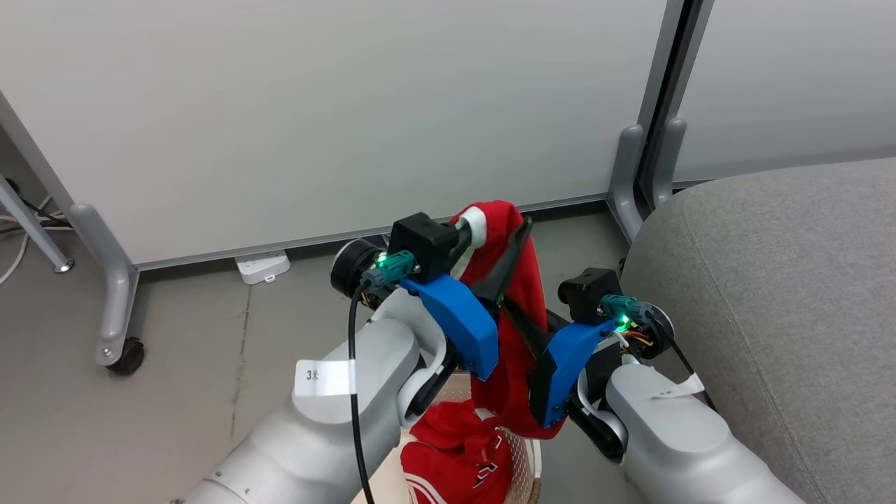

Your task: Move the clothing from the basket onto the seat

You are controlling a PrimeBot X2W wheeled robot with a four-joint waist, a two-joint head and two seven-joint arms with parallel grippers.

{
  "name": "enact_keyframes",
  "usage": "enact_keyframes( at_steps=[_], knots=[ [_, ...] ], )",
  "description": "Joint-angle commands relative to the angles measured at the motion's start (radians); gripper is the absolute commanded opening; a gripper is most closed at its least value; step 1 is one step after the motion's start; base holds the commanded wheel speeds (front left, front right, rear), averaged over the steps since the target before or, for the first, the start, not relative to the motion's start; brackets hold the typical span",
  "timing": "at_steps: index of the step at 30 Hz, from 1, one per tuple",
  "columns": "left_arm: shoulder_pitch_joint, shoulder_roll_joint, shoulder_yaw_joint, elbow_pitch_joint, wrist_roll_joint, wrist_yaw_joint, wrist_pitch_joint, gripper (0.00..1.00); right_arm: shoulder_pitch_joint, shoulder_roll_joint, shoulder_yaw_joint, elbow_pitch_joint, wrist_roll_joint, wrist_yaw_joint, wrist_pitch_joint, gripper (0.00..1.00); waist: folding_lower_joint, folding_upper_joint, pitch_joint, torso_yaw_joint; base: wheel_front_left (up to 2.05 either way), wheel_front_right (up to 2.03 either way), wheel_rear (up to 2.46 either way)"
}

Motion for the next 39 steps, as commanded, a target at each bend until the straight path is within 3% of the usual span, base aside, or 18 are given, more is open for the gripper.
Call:
enact_keyframes(
  at_steps=[1,11,19,30,39],
  knots=[
    [0.031,0.001,0.015,-0.002,0.014,0.007,-0.005,1.00,-0.019,-0.003,0.001,0.004,0.010,0.000,-0.011,0.00,0.0000,0.0000,0.002,0.000,0.00,0.00,0.00],
    [0.237,0.054,0.195,-0.128,0.155,0.014,-0.005,1.00,-0.042,-0.004,-0.031,0.043,0.011,0.000,-0.041,0.00,0.0000,0.0000,0.013,0.007,0.00,0.00,0.00],
    [0.468,0.109,0.420,-0.310,0.342,0.028,-0.004,1.00,-0.036,-0.014,-0.059,0.051,-0.002,0.000,-0.054,0.00,0.0000,0.0000,0.018,0.015,0.00,0.00,0.00],
    [0.653,0.109,0.610,-0.447,0.512,-0.010,-0.004,1.00,-0.021,-0.025,-0.082,0.045,-0.016,0.000,-0.058,0.00,0.0000,0.0000,0.020,0.023,0.00,0.00,0.00],
    [0.721,0.083,0.676,-0.457,0.575,-0.039,-0.004,1.00,-0.013,-0.026,-0.095,0.046,-0.026,0.000,-0.058,0.00,0.0000,0.0000,0.018,0.026,0.00,0.00,0.00]
  ],
)
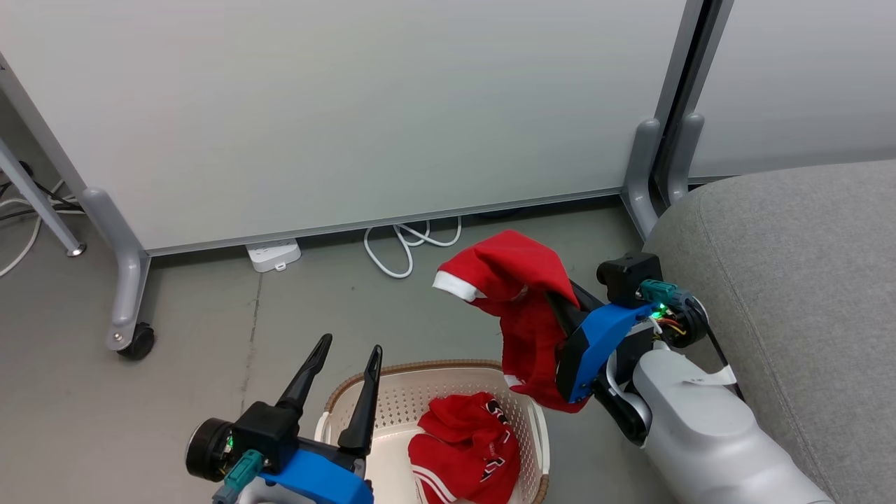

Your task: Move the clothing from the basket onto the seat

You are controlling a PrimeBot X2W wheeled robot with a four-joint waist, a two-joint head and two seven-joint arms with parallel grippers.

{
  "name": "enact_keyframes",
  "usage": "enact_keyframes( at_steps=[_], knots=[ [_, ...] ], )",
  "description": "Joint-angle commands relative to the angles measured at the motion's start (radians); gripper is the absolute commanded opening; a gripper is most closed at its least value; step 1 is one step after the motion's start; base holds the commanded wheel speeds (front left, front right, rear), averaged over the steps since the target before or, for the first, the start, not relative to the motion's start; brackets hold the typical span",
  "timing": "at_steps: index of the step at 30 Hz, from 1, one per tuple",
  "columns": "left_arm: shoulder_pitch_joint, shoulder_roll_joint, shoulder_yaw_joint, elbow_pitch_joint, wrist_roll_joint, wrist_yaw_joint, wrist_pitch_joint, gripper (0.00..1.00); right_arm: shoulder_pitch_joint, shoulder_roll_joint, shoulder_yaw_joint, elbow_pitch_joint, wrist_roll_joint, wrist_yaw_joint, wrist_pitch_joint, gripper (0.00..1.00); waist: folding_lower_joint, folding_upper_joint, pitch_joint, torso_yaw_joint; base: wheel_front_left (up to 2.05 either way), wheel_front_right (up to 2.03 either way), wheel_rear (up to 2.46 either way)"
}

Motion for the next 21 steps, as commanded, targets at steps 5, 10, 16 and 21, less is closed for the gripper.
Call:
enact_keyframes(
  at_steps=[5,10,16,21],
  knots=[
    [0.006,-0.014,0.014,0.008,0.020,-0.009,-0.003,1.00,0.009,-0.004,-0.009,-0.002,-0.010,0.000,-0.006,0.00,0.0000,0.0000,0.003,0.001,0.00,0.00,0.00],
    [-0.001,-0.024,0.012,0.017,0.023,-0.010,-0.003,1.00,0.008,-0.002,-0.013,-0.003,-0.012,0.000,-0.007,0.00,0.0000,0.0000,0.005,-0.001,0.00,0.00,0.00],
    [-0.006,-0.023,-0.004,0.021,0.014,-0.010,-0.003,1.00,0.009,0.000,-0.015,-0.001,-0.012,0.000,-0.007,0.00,0.0000,0.0000,0.006,-0.005,0.00,0.00,0.00],
    [-0.008,-0.022,-0.008,0.028,0.008,-0.009,-0.003,1.00,0.008,0.001,-0.016,-0.001,-0.015,0.000,-0.007,0.00,0.0000,0.0000,0.007,-0.008,0.00,0.00,0.00]
  ],
)
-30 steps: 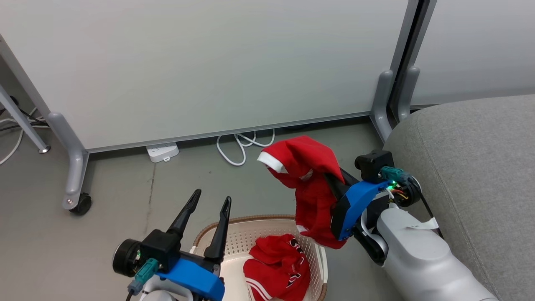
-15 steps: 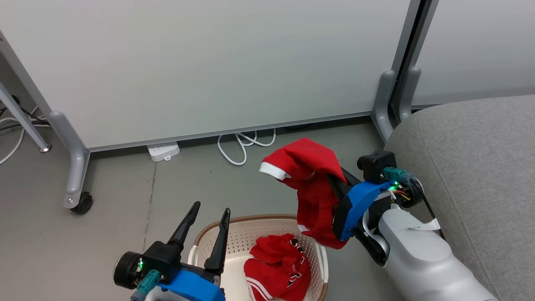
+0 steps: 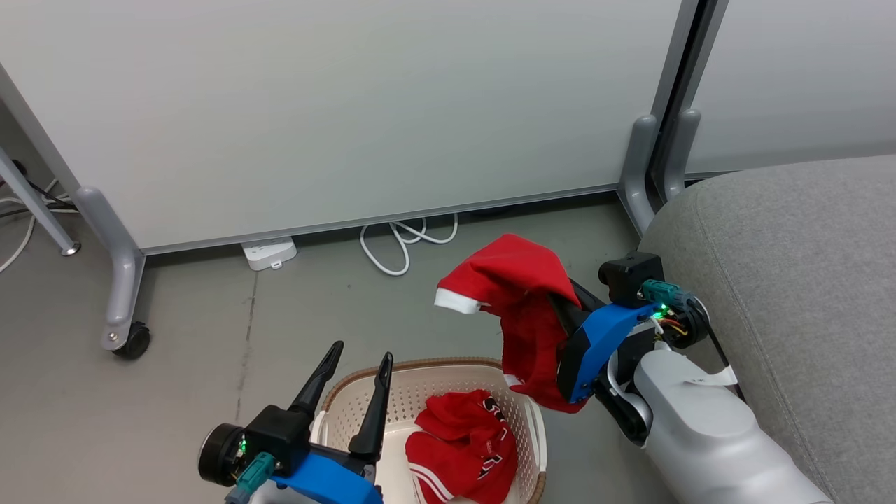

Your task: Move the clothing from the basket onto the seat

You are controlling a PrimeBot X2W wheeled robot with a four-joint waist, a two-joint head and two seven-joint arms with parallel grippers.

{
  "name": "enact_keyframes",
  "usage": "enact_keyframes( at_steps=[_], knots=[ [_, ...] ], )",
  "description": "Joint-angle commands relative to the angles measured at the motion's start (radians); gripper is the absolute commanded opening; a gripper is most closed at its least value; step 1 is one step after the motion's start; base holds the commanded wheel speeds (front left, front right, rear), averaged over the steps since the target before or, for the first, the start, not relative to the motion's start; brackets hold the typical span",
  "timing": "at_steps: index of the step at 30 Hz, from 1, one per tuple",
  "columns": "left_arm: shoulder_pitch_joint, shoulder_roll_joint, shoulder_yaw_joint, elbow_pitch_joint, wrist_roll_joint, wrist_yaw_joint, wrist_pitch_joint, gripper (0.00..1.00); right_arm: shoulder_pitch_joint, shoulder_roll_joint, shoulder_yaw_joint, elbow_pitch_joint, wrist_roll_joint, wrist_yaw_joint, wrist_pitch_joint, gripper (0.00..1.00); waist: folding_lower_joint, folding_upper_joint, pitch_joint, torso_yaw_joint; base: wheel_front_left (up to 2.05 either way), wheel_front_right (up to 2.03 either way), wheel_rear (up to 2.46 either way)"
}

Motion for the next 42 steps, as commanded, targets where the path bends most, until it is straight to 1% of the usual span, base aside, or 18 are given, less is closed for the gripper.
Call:
enact_keyframes(
  at_steps=[1,4,9,24,33,38,42],
  knots=[
    [-0.012,0.004,-0.002,0.003,-0.001,-0.002,-0.003,1.00,0.003,0.001,-0.002,-0.002,-0.006,0.000,-0.007,0.00,0.0000,0.0000,0.002,-0.003,0.00,0.00,0.00],
    [-0.014,0.007,0.000,0.005,-0.004,-0.002,-0.003,1.00,-0.007,0.001,-0.001,-0.006,-0.006,0.000,-0.006,0.00,0.0000,0.0000,0.012,-0.020,0.00,0.00,0.00],
    [-0.024,0.012,-0.003,0.002,-0.002,-0.002,-0.003,1.00,-0.018,0.004,-0.005,-0.012,-0.008,0.000,-0.006,0.00,0.0000,0.0000,0.034,-0.075,0.00,0.00,0.00],
    [-0.061,0.026,-0.027,-0.005,-0.004,-0.002,-0.003,1.00,-0.026,-0.003,-0.038,-0.027,-0.019,0.000,-0.006,0.00,0.0000,0.0000,0.076,-0.314,0.00,0.00,0.00],
    [-0.057,0.035,-0.015,-0.005,-0.003,-0.002,-0.003,1.00,-0.009,-0.001,-0.066,-0.044,-0.029,0.000,-0.007,0.00,0.0000,0.0000,0.088,-0.449,0.00,0.00,0.00],
    [-0.065,0.035,-0.019,-0.009,0.000,-0.002,-0.003,1.00,0.003,-0.003,-0.087,-0.052,-0.038,0.000,-0.007,0.00,0.0000,0.0000,0.094,-0.502,0.00,0.00,0.00],
    [-0.067,0.035,-0.022,-0.010,0.003,-0.002,-0.003,1.00,0.010,-0.004,-0.098,-0.056,-0.044,0.000,-0.007,0.00,0.0000,0.0000,0.097,-0.521,0.00,0.00,0.00]
  ],
)
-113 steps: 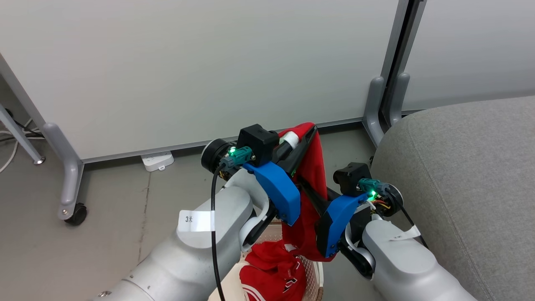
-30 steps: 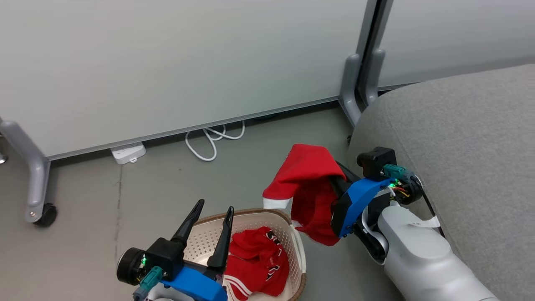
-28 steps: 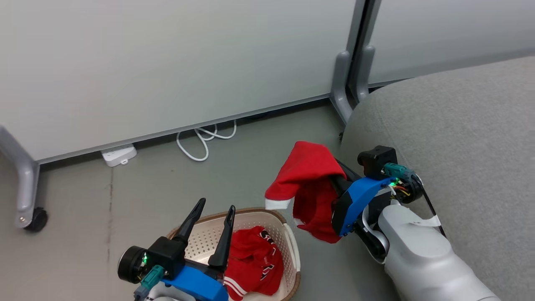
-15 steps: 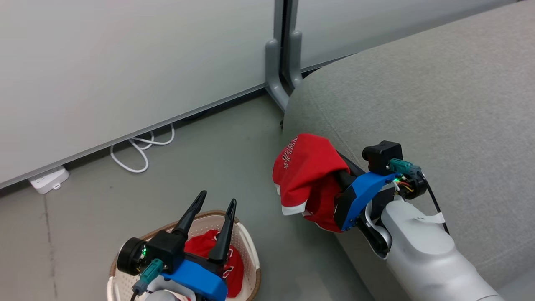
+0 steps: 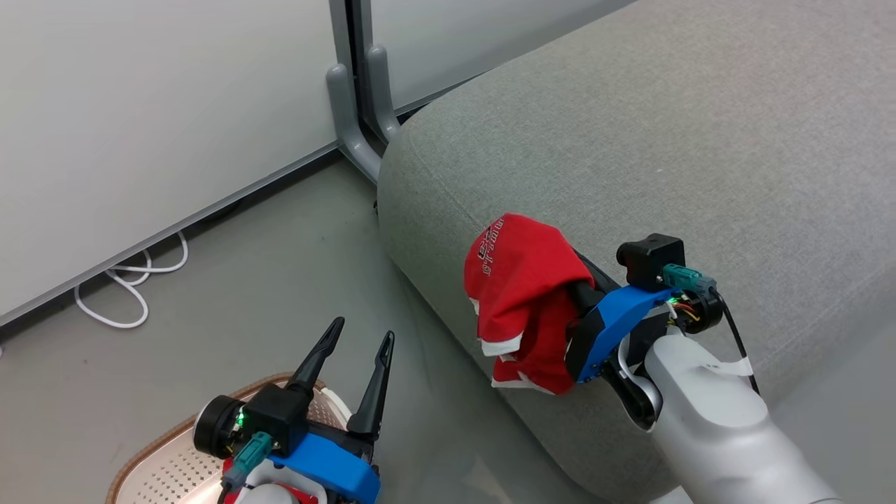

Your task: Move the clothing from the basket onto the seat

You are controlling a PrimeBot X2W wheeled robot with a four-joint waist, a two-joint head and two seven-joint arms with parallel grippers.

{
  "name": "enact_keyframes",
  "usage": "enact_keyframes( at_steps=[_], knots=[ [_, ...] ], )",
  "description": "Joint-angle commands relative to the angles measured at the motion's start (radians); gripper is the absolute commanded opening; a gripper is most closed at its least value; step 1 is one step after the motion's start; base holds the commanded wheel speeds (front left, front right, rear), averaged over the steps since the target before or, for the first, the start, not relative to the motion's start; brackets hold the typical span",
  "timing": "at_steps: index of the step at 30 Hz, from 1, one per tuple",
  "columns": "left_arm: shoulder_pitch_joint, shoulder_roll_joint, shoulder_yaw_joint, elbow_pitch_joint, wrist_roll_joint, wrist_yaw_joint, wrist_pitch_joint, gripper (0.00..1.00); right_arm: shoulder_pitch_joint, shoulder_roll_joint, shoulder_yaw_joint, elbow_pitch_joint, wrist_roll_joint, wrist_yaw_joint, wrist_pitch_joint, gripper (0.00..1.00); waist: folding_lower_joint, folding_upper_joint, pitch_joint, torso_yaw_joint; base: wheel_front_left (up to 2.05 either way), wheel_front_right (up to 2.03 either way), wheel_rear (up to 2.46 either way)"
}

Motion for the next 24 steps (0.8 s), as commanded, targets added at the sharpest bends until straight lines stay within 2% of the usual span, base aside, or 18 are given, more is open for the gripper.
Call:
enact_keyframes(
  at_steps=[1,17,24],
  knots=[
    [-0.013,0.005,0.000,-0.004,0.003,-0.002,-0.003,1.00,0.009,-0.002,-0.003,-0.008,-0.002,0.000,-0.005,0.00,0.0000,-0.0001,0.004,-0.010,0.00,0.00,0.00],
    [-0.025,0.015,-0.013,-0.001,0.001,-0.002,-0.003,1.00,0.018,0.006,-0.045,-0.018,-0.024,0.000,-0.005,0.00,0.0000,-0.0001,0.027,0.007,0.00,0.00,0.00],
    [-0.058,0.036,-0.024,-0.021,0.012,-0.002,-0.003,1.00,-0.046,-0.023,-0.101,-0.036,0.000,0.000,-0.002,0.00,0.0000,-0.0001,0.088,0.032,0.00,0.00,0.00]
  ],
)
